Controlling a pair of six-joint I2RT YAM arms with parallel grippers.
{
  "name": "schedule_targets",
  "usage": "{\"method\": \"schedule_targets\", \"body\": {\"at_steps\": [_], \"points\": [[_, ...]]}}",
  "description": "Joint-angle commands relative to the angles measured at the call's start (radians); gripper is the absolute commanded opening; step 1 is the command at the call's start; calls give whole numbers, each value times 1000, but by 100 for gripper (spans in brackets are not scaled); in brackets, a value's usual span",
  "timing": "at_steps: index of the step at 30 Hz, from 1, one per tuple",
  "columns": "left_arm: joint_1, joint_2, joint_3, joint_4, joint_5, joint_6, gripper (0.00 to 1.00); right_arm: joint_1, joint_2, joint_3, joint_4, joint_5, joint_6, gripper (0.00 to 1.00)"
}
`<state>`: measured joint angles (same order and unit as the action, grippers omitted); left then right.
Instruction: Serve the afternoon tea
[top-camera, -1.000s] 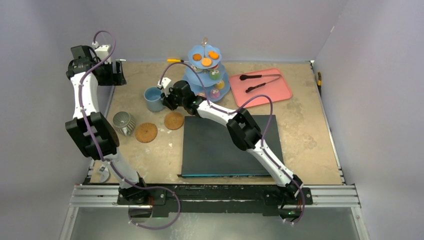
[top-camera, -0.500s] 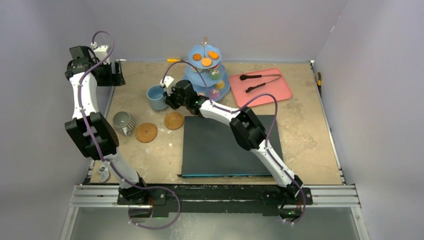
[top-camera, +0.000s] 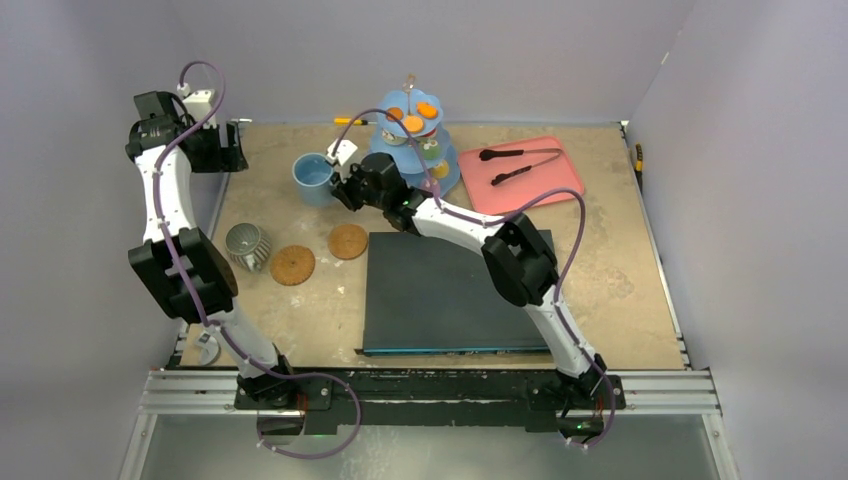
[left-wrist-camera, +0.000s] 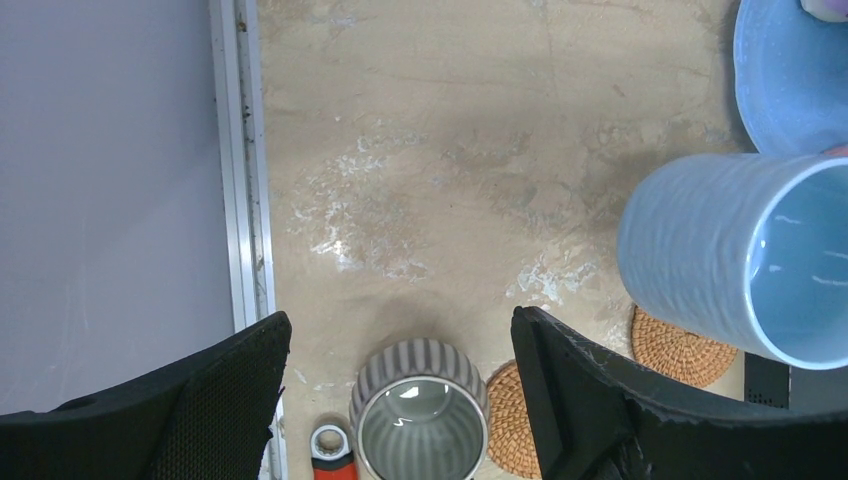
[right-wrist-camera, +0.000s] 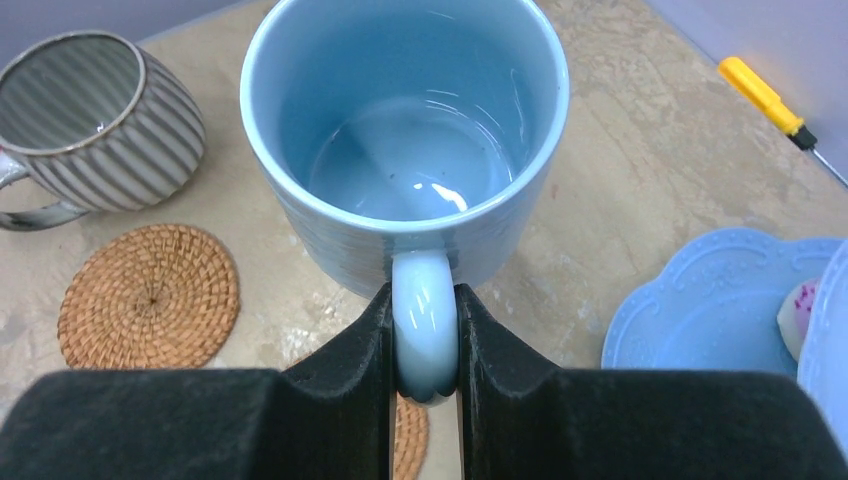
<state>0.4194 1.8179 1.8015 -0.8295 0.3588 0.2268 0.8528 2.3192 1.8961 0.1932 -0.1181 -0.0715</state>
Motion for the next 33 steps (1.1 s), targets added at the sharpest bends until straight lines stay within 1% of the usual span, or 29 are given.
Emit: {"method": "schedule_targets", "body": {"at_steps": [1,5,10,17,22,28,33], "points": [[14,-56,17,4,6,-7,81,35,-148,-71,157,83,1,0],[14,-58,20,4,12,-12,81,81,-202,-177,172,214,15,0],[14,-61,27,0,13,-9,81,136,-227,-251,194,360,47,0],[15,-69,27,-6,14,-1,81,152,-267,-334,226,417,127,0],[15,-72,27,-6,17,-1,81,186,-279,-369,230,510,160,0],[15,-74,22,-3,17,1,81,213,-321,-453,316,575,193,0],[18,-70,45,-5,25,-5,81,225,-301,-402,223,583,245,0]]}}
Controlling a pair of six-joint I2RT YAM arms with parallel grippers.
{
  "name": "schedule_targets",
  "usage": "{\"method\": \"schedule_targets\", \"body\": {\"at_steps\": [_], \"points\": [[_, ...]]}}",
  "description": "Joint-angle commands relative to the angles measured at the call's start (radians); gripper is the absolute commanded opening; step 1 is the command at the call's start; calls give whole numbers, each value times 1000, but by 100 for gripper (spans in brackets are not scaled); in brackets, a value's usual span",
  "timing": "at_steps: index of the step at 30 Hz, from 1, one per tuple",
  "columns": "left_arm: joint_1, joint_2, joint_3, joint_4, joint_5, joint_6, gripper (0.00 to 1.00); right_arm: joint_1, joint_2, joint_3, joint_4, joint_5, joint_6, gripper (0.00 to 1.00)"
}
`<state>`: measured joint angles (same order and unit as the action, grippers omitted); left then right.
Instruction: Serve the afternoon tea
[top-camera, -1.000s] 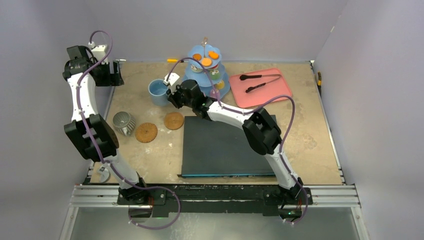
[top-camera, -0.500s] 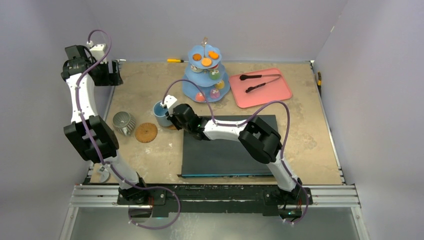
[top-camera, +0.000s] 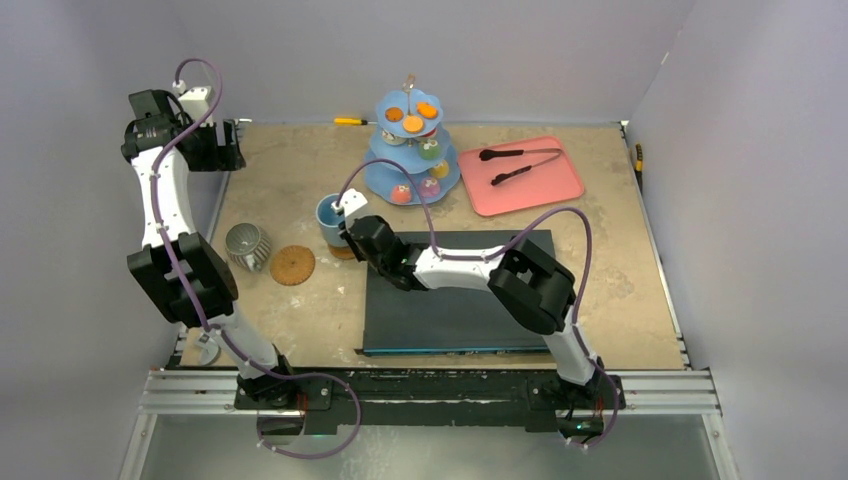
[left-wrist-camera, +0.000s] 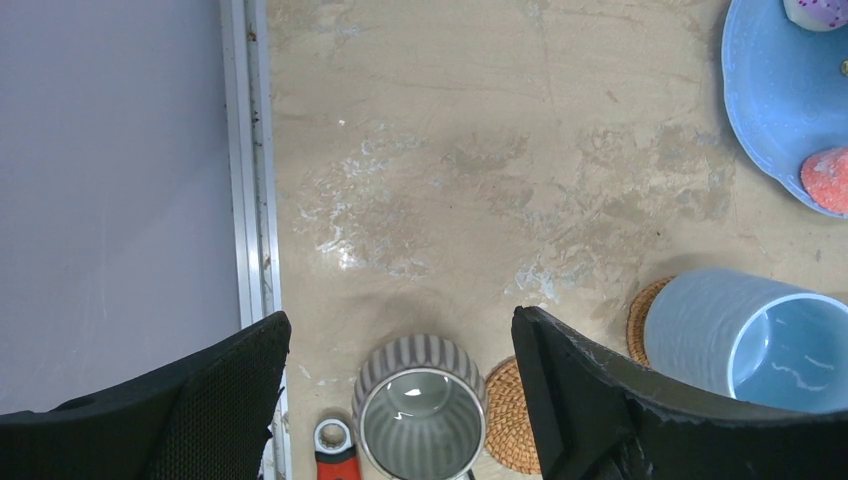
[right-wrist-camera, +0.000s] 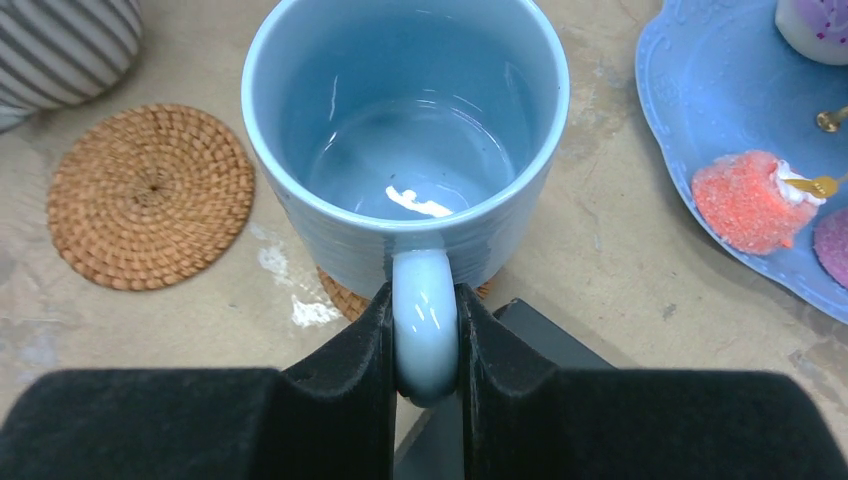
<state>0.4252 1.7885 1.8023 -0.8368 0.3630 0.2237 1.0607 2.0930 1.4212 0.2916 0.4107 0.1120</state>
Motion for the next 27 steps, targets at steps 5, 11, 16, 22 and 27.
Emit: {"method": "schedule_targets", "body": {"at_steps": [5,11,16,22,27], "points": [[12,-43,39,-2,46,-11,81,45,-51,67,96,101,97,0],[14,-57,30,-8,33,9,81,45,-14,102,60,163,154,0],[14,-62,18,-5,38,8,82,48,26,136,15,190,194,0],[14,-72,0,5,45,8,82,54,44,147,-11,201,207,0],[14,-74,2,2,46,8,82,57,61,160,-69,188,234,0]]}}
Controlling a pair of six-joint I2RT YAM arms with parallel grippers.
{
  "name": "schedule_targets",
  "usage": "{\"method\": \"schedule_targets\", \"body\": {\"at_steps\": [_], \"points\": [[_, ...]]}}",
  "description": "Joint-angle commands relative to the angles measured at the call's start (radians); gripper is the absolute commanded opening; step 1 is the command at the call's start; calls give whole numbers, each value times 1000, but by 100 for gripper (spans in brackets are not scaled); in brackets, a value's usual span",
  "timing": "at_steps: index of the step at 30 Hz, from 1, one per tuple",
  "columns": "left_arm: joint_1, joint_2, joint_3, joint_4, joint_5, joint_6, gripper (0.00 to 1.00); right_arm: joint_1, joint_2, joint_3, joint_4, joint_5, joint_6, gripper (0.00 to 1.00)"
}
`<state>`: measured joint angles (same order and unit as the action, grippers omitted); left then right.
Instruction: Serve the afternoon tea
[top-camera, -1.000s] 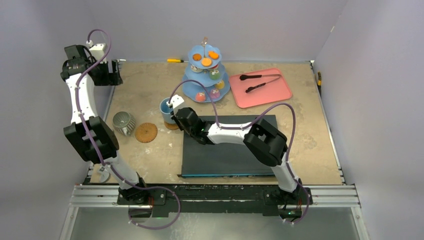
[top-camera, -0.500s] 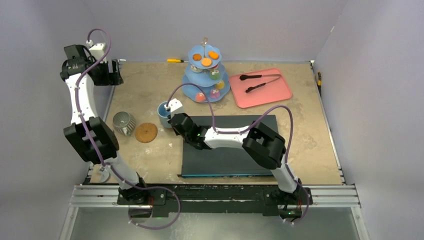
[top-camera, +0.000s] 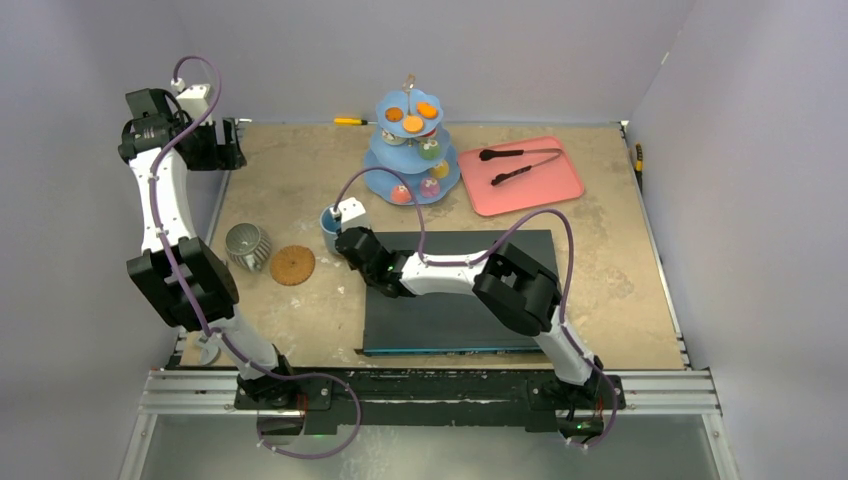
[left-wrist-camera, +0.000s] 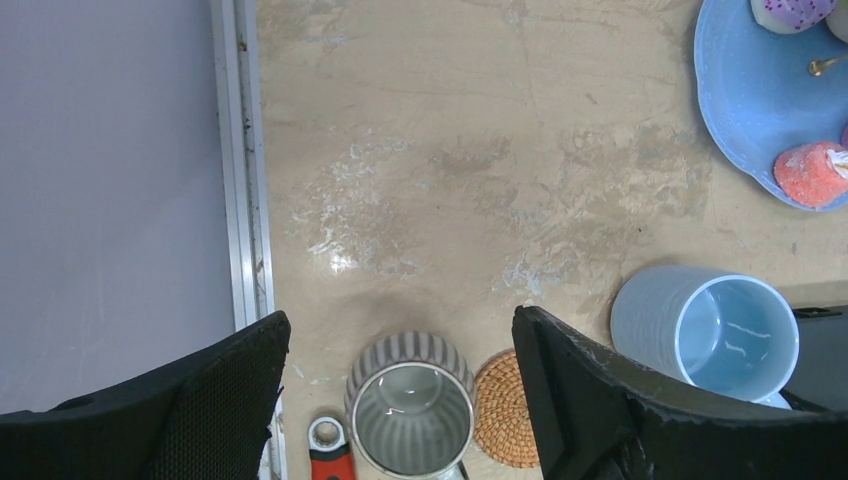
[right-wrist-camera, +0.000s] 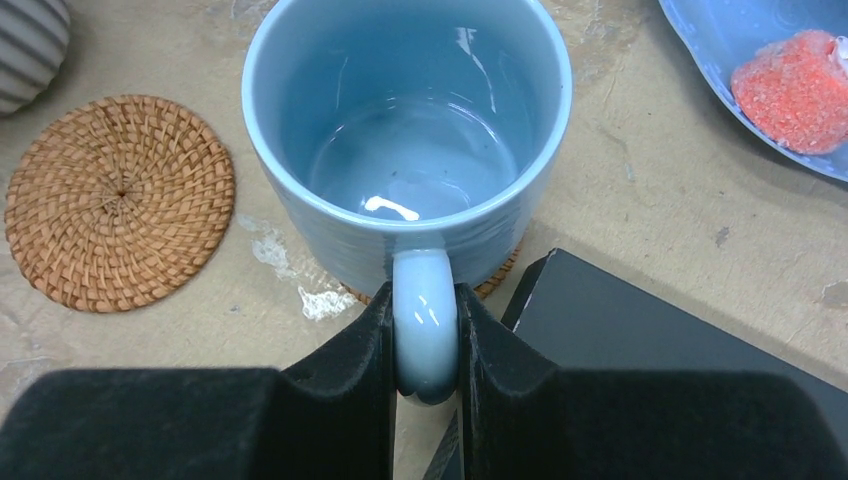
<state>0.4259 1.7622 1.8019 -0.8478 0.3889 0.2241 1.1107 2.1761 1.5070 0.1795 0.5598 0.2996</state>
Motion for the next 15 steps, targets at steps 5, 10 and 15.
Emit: {"method": "schedule_targets", "body": {"at_steps": [5,10,15], "points": [[13,-54,4,11,22,10,82,14,-32,55,30,36,71,56],[13,-49,33,-9,25,14,83,36,-74,30,41,39,66,82],[13,-53,-7,-15,15,31,83,45,-169,-7,64,65,69,88]]}}
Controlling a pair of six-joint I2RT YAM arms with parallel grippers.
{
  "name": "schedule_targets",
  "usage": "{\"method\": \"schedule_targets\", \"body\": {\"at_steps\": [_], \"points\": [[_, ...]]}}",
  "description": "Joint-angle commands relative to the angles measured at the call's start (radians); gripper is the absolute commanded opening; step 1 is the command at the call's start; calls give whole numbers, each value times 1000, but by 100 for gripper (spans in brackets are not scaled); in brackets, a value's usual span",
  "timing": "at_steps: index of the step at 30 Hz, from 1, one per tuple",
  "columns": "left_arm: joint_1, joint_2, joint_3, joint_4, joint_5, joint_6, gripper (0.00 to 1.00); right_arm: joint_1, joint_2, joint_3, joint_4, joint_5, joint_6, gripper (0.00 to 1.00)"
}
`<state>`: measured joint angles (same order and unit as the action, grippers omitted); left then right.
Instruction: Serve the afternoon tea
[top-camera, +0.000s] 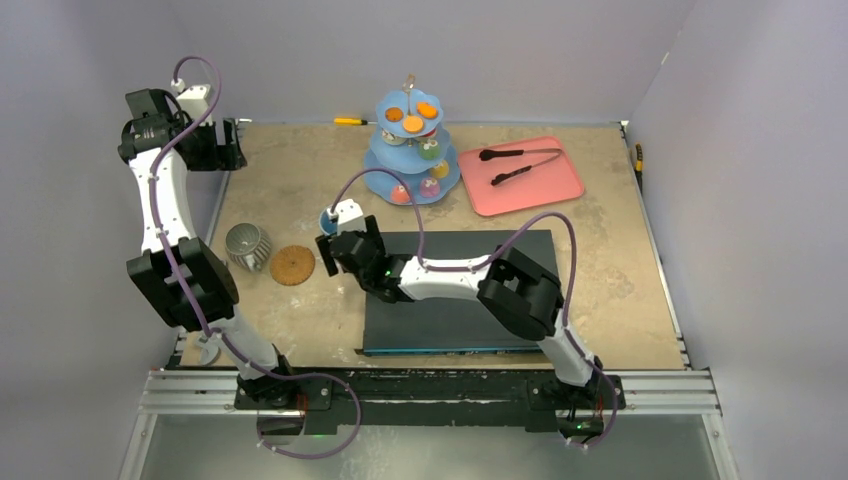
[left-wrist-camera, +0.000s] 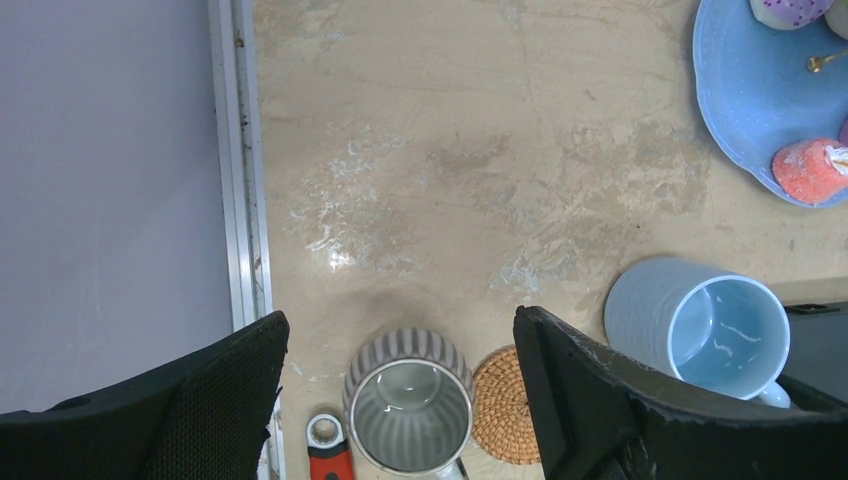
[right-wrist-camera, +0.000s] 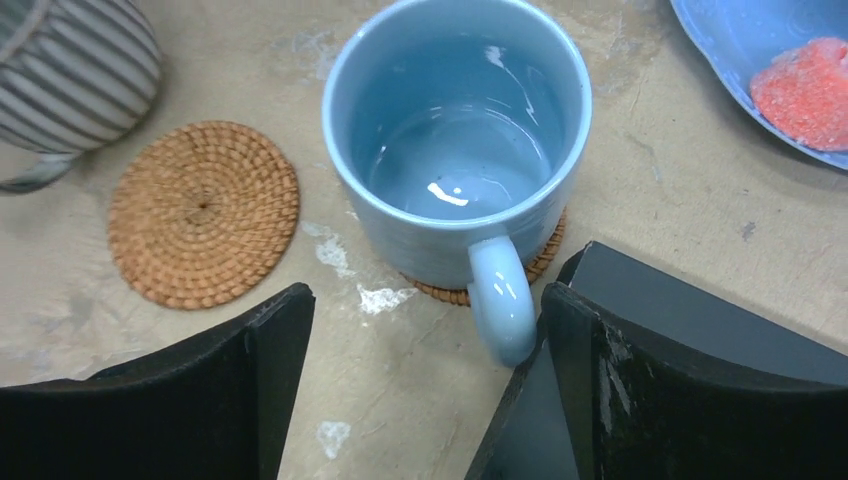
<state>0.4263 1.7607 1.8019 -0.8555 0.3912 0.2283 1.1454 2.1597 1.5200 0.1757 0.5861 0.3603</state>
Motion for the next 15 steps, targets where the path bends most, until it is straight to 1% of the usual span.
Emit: {"method": "schedule_targets", "body": {"at_steps": [1,6,9,12,15], "points": [[13,-52,-12,-9,2,39,83,12,-175,-28,88,24,0,88],[14,-44,-105,2,-24,107,80,24,-204,18,89,-14,-33,88],[13,-24,-155,-2,-17,162,78,28,-207,23,136,-93,-59,88],[14,8,-160,-33,-17,210,75,27,-141,101,137,-191,-97,88],[15,16,-174,-41,-21,233,71,29,-29,253,80,-329,-123,87]]}}
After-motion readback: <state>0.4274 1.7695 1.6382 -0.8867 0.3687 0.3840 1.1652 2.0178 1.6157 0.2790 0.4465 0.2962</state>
